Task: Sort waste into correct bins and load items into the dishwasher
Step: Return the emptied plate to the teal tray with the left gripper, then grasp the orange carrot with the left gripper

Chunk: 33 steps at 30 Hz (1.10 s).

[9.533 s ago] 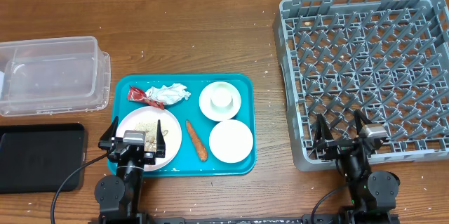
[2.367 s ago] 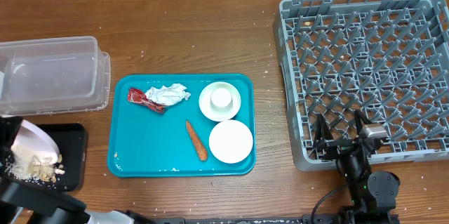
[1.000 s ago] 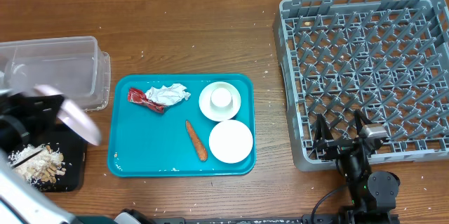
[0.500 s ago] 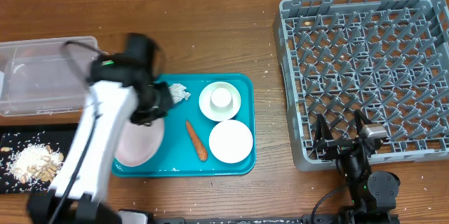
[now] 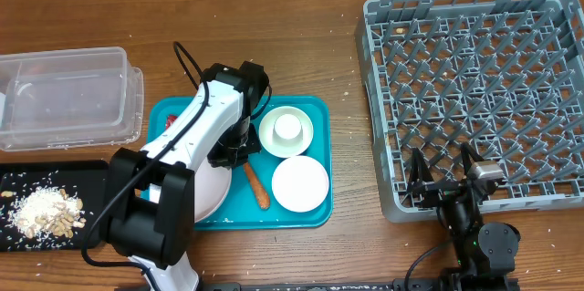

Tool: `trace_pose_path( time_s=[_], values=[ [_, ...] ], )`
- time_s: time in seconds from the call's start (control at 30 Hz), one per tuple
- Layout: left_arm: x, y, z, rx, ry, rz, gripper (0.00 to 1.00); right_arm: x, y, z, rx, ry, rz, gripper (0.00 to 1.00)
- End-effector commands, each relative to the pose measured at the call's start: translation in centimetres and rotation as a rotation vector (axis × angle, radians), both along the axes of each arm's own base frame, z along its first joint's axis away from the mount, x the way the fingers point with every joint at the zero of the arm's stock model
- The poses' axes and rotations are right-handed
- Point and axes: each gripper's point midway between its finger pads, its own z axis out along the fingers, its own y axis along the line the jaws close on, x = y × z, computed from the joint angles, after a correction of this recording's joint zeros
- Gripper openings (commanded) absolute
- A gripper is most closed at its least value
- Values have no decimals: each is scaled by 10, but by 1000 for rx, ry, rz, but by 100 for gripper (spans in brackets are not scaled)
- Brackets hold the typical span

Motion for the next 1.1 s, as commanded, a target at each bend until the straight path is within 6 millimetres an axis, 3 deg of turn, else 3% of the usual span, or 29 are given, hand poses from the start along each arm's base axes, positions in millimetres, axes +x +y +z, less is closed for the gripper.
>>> trace_pose_path(
  time_s=[0.0, 0.03, 0.1, 0.13, 0.2, 0.27, 0.33, 0.4, 0.63, 1.07],
  values=[
    [-1, 18, 1, 82, 2, 41, 4, 0, -2, -2, -3, -4, -13, 100],
    [-2, 16, 1, 67, 11, 48, 5, 0, -2, -2, -3, -4, -13, 100],
    [-4, 11, 0, 40, 21, 53, 21, 0, -2, -2, -3, -4, -13, 100],
    [-5, 7, -1, 22, 29, 47, 35, 0, -2, -2, -3, -4, -13, 100],
    [-6, 4, -1, 10, 34, 36, 45, 0, -2, -2, -3, -4, -13, 100],
    [-6, 4, -1, 10, 35, 28, 45, 0, -2, -2, -3, -4, -13, 100],
    [-5, 1, 0, -8, 35, 24, 36, 0, -2, -2, -3, -4, -13, 100],
    [-2, -8, 0, -61, 32, -1, 33, 0, -2, -2, -3, -4, -13, 100],
    [11, -49, -5, -227, -21, -36, 41, 0, -2, -2, -3, -4, -13, 100],
    [-12, -67, -43, -298, 6, 28, 41, 0, -2, -2, -3, -4, -13, 100]
  ],
)
